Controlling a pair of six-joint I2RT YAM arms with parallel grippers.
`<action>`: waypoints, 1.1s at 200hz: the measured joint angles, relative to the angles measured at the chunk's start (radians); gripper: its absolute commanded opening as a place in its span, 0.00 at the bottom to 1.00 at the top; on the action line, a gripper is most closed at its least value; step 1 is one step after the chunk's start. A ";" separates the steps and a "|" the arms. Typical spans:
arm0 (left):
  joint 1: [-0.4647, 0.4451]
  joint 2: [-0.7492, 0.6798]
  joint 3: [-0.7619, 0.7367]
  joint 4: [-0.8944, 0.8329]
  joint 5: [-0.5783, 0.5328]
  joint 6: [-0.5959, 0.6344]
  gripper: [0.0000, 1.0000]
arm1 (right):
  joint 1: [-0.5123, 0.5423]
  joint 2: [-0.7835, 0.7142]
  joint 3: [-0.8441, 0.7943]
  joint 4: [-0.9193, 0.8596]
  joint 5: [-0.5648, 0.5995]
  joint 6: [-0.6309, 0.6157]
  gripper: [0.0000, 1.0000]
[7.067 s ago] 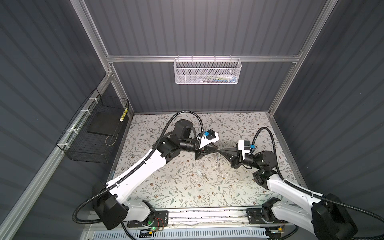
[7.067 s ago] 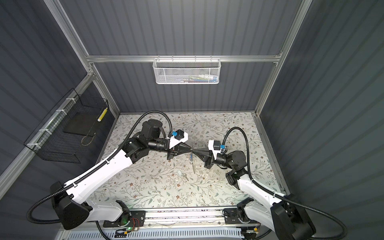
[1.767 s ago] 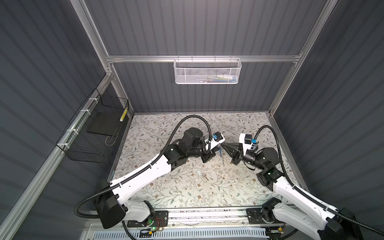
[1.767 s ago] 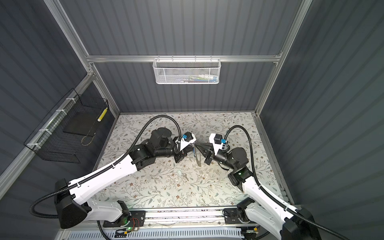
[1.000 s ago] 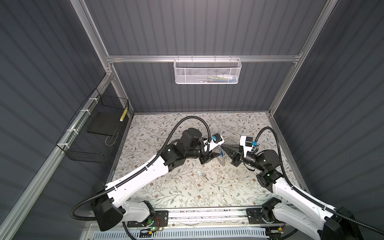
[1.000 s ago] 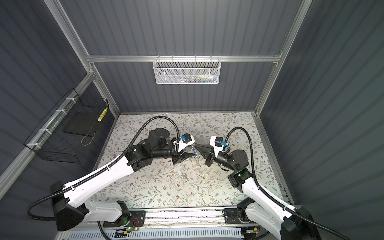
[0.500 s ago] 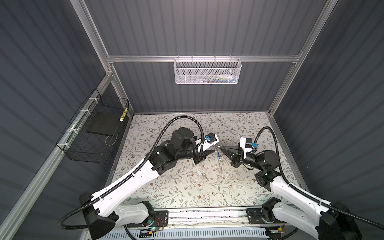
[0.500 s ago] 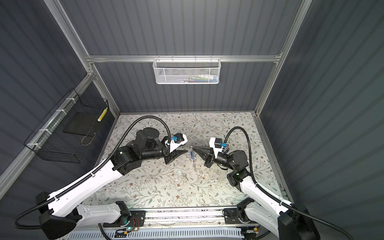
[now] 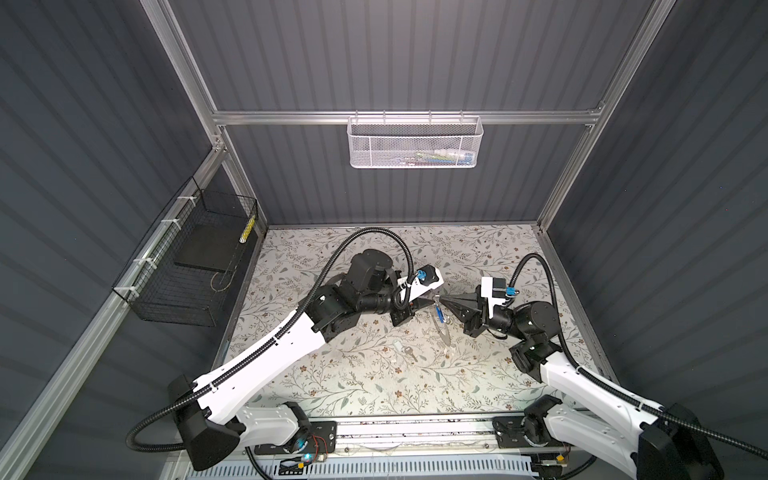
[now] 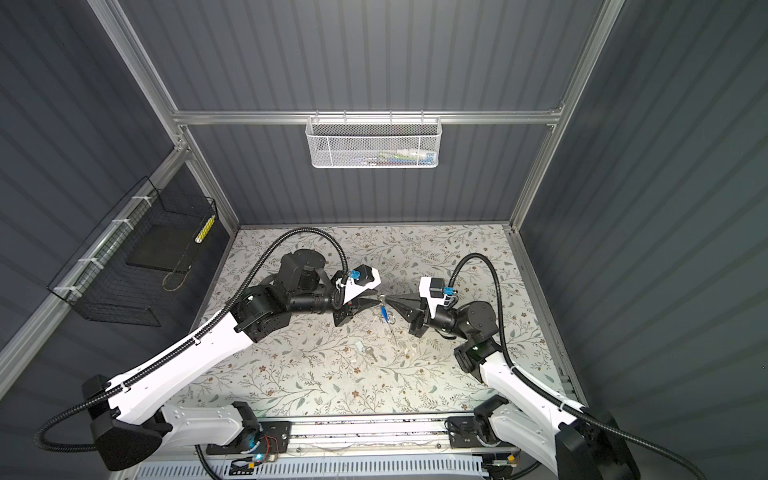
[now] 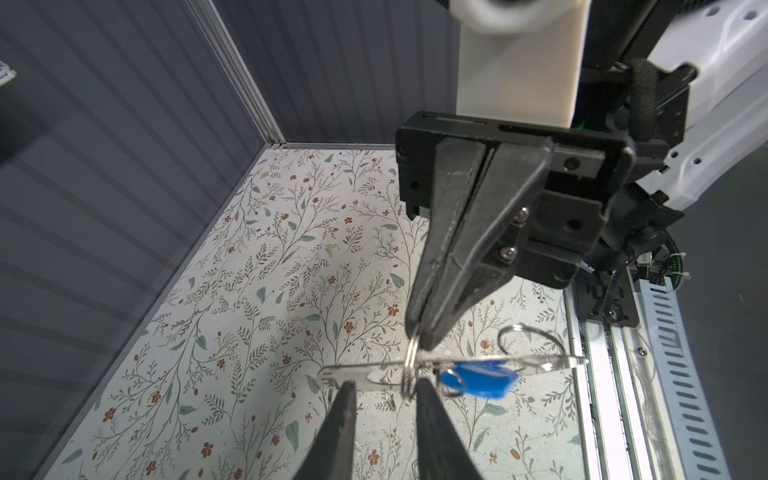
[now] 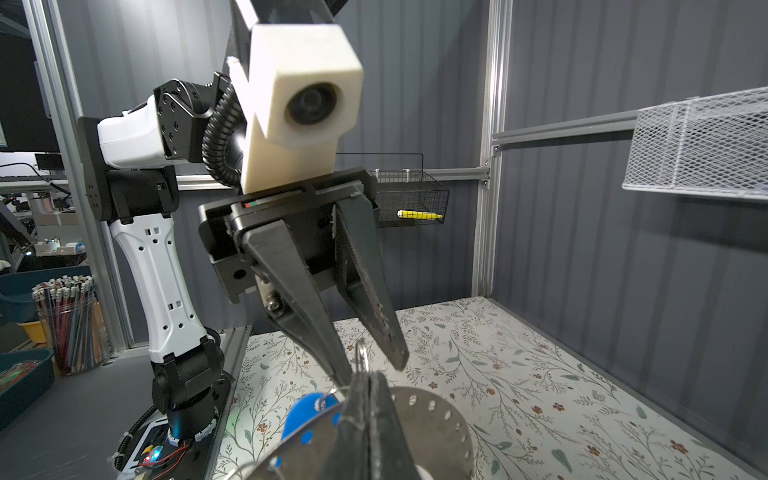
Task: Put the keys on the keyring
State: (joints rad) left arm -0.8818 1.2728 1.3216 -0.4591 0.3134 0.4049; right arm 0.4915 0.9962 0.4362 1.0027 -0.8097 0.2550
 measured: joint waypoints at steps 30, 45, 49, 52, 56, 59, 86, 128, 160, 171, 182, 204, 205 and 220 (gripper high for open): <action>0.000 0.000 0.000 0.000 0.029 0.016 0.14 | 0.000 0.011 0.000 0.000 -0.008 0.001 0.00; 0.000 0.000 0.000 0.000 0.042 0.024 0.08 | 0.000 0.011 0.000 0.000 -0.011 0.001 0.00; 0.000 0.000 0.000 0.000 0.044 0.029 0.06 | 0.000 0.011 0.000 0.000 -0.011 0.001 0.00; 0.000 0.000 0.000 0.000 0.047 0.028 0.04 | 0.000 0.011 0.000 0.000 -0.011 0.001 0.00; 0.000 0.000 0.000 0.000 0.052 0.032 0.02 | 0.000 0.011 0.000 0.000 -0.011 0.000 0.00; 0.000 0.000 0.000 -0.001 0.055 0.030 0.01 | 0.000 0.011 0.000 0.000 -0.013 -0.001 0.00; 0.000 0.010 0.017 -0.022 0.072 0.039 0.00 | -0.001 0.011 0.000 -0.004 -0.006 -0.005 0.16; 0.001 0.089 0.162 -0.175 0.069 0.096 0.00 | -0.001 -0.080 0.005 -0.154 0.056 -0.107 0.26; 0.001 0.173 0.321 -0.337 0.061 0.153 0.00 | -0.001 -0.150 0.040 -0.338 0.079 -0.231 0.24; 0.001 0.196 0.359 -0.381 0.057 0.169 0.00 | -0.001 -0.160 0.054 -0.384 0.082 -0.261 0.23; 0.001 0.218 0.390 -0.423 0.053 0.184 0.00 | -0.001 -0.166 0.062 -0.414 0.085 -0.283 0.23; 0.001 0.255 0.433 -0.489 0.051 0.207 0.00 | 0.001 -0.169 0.069 -0.453 0.089 -0.309 0.21; 0.001 0.257 0.435 -0.493 0.051 0.208 0.00 | 0.001 -0.169 0.069 -0.454 0.089 -0.310 0.21; 0.001 0.277 0.457 -0.529 0.050 0.220 0.00 | 0.006 -0.166 0.070 -0.467 0.092 -0.320 0.20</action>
State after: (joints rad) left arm -0.8810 1.5497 1.7790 -0.9878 0.3637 0.6247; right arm 0.4976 0.8303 0.5060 0.5362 -0.7177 -0.0650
